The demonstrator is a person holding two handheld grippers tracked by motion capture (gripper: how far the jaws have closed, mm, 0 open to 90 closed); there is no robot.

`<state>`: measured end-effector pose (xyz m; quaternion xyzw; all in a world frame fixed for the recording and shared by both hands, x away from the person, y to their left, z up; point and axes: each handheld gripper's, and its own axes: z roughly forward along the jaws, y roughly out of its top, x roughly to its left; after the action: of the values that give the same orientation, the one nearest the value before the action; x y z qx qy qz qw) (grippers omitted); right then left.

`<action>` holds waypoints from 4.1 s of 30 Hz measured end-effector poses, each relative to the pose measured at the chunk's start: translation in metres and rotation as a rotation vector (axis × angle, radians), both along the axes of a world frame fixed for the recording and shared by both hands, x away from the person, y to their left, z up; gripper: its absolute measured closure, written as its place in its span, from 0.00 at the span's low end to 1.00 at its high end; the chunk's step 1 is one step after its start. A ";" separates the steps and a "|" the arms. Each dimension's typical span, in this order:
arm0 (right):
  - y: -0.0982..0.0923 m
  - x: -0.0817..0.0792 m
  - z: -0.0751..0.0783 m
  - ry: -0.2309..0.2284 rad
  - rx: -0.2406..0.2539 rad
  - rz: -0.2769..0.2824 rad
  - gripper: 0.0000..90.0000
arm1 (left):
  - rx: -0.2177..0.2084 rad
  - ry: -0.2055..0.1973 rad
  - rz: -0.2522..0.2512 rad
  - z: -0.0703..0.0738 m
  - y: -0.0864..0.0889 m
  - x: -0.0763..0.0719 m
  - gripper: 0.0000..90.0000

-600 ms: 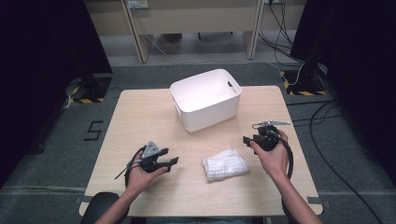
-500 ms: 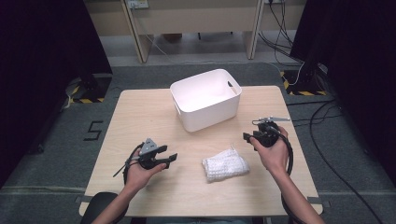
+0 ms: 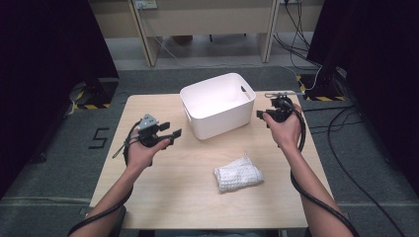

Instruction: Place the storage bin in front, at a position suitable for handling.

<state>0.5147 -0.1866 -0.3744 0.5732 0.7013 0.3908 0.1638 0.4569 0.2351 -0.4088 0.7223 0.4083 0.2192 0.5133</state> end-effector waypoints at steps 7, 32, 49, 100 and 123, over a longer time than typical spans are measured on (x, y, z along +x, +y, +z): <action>0.011 0.042 0.011 0.012 -0.004 -0.022 0.62 | -0.049 0.046 0.037 0.015 -0.013 0.041 0.41; 0.035 0.097 0.006 0.150 -0.139 -0.013 0.88 | -0.067 0.117 0.120 0.012 -0.033 0.085 0.40; 0.055 0.029 0.009 0.194 -0.110 -0.006 0.81 | -0.056 0.215 0.126 0.006 -0.025 0.075 0.51; 0.072 -0.024 0.019 0.084 -0.032 0.115 0.68 | 0.080 0.059 0.200 0.012 0.005 0.016 0.49; 0.014 -0.056 -0.014 0.132 -0.016 0.024 0.63 | 0.191 0.095 -0.331 -0.022 -0.115 -0.069 0.44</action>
<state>0.4583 -0.1729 -0.3880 0.5880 0.7205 0.3482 0.1173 0.3875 0.1197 -0.4308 0.8346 0.2852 0.1351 0.4515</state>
